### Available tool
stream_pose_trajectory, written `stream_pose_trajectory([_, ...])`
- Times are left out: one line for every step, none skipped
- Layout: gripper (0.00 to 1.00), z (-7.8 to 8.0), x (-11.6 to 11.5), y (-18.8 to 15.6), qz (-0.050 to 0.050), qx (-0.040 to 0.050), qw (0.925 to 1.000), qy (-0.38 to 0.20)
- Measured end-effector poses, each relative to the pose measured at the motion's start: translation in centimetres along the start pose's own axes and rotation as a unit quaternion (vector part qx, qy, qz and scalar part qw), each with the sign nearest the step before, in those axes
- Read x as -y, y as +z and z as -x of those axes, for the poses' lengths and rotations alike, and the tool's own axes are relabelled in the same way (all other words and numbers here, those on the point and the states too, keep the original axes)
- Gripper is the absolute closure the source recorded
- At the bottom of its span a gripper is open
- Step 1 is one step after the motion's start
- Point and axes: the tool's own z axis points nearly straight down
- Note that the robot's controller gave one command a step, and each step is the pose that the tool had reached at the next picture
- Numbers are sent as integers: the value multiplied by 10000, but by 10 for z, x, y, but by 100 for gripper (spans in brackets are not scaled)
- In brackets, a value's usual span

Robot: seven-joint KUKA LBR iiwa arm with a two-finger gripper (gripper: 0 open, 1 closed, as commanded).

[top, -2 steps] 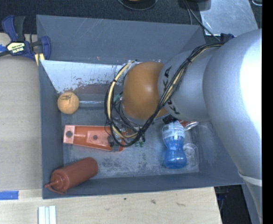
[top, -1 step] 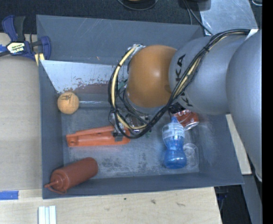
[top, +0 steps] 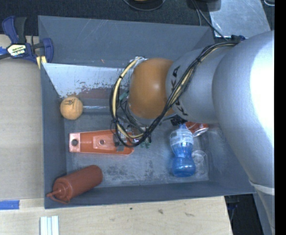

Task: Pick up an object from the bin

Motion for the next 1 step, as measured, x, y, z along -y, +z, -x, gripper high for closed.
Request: stream_pose_trajectory([100, -15, 3, -190, -4, 19, 10000, -43])
